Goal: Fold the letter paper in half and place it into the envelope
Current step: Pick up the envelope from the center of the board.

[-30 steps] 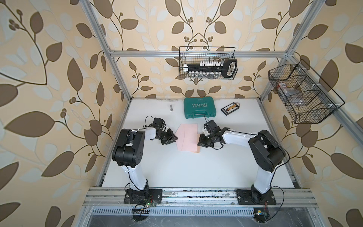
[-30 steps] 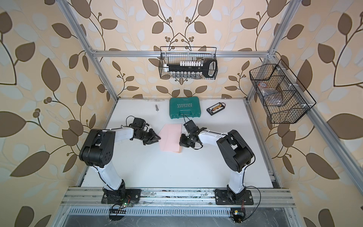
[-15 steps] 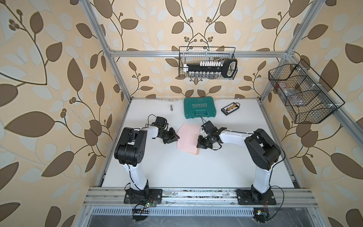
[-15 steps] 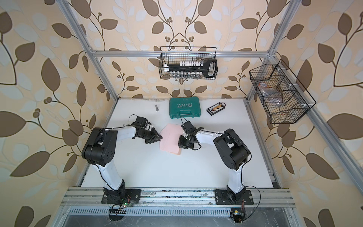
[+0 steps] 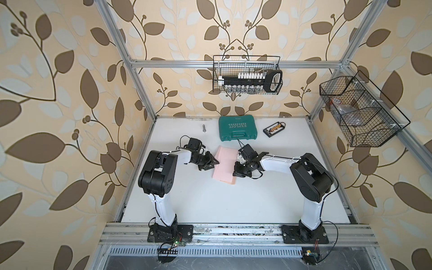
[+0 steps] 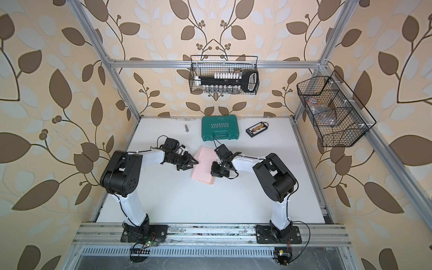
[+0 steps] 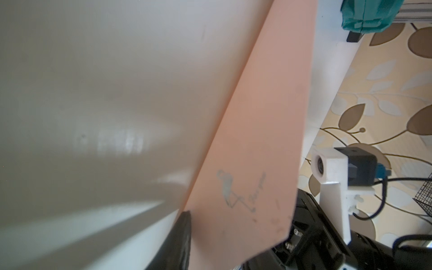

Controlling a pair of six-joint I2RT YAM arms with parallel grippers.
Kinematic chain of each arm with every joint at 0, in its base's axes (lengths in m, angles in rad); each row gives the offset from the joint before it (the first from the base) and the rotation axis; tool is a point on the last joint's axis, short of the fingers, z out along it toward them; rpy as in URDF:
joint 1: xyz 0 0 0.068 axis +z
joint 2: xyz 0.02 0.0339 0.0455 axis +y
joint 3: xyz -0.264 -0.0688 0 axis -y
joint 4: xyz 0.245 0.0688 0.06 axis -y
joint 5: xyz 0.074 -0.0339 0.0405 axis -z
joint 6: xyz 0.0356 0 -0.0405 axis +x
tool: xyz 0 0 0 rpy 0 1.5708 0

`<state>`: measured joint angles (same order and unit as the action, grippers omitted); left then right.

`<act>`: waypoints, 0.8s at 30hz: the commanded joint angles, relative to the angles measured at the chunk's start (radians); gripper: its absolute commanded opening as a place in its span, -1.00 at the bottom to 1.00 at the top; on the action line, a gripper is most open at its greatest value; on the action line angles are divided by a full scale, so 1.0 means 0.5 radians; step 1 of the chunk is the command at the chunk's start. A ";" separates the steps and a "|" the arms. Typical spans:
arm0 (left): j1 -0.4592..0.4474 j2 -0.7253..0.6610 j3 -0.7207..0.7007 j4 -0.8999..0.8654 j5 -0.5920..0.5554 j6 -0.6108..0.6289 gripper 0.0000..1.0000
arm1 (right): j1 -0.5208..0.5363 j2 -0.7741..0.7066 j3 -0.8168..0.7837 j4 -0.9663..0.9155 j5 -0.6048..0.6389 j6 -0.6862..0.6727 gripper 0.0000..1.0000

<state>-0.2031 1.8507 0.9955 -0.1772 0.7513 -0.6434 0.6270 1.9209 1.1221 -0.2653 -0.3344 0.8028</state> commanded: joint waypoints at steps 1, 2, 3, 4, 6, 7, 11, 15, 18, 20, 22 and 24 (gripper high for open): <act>-0.013 -0.064 0.046 -0.046 0.053 0.075 -0.34 | 0.014 0.064 0.056 0.034 -0.027 -0.017 -1.00; -0.014 -0.065 0.049 -0.067 0.034 0.088 -0.34 | 0.013 0.064 0.058 0.034 -0.029 -0.020 -1.00; -0.016 -0.067 0.054 -0.095 0.005 0.106 -0.35 | 0.014 0.062 0.060 0.031 -0.031 -0.022 -1.00; -0.017 -0.071 0.058 -0.127 -0.026 0.128 -0.36 | 0.015 0.061 0.061 0.029 -0.029 -0.025 -1.00; -0.026 -0.091 0.062 -0.190 -0.109 0.174 -0.40 | 0.015 0.057 0.058 0.024 -0.026 -0.031 -1.00; -0.029 -0.098 0.062 -0.217 -0.145 0.192 -0.42 | 0.012 0.053 0.057 0.024 -0.029 -0.032 -1.00; -0.049 -0.136 0.072 -0.321 -0.336 0.247 -0.52 | 0.016 0.033 0.045 0.021 -0.025 -0.037 -1.00; -0.074 -0.155 0.093 -0.366 -0.447 0.276 -0.71 | 0.015 0.008 0.044 0.005 -0.014 -0.053 -1.00; -0.093 -0.157 0.138 -0.415 -0.490 0.313 -0.97 | 0.015 -0.014 0.046 -0.019 -0.006 -0.070 -1.00; -0.097 -0.170 0.171 -0.460 -0.517 0.347 -1.00 | 0.013 -0.041 0.045 -0.043 0.005 -0.083 -1.00; -0.097 -0.206 0.214 -0.526 -0.563 0.387 -1.00 | 0.014 -0.074 0.039 -0.072 0.020 -0.104 -1.00; -0.097 -0.265 0.264 -0.600 -0.619 0.447 -1.00 | 0.015 -0.129 0.023 -0.106 0.042 -0.127 -1.00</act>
<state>-0.2436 1.8023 1.0740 -0.4068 0.4995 -0.4820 0.6285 1.9118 1.1225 -0.2783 -0.3363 0.7715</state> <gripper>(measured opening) 0.046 0.047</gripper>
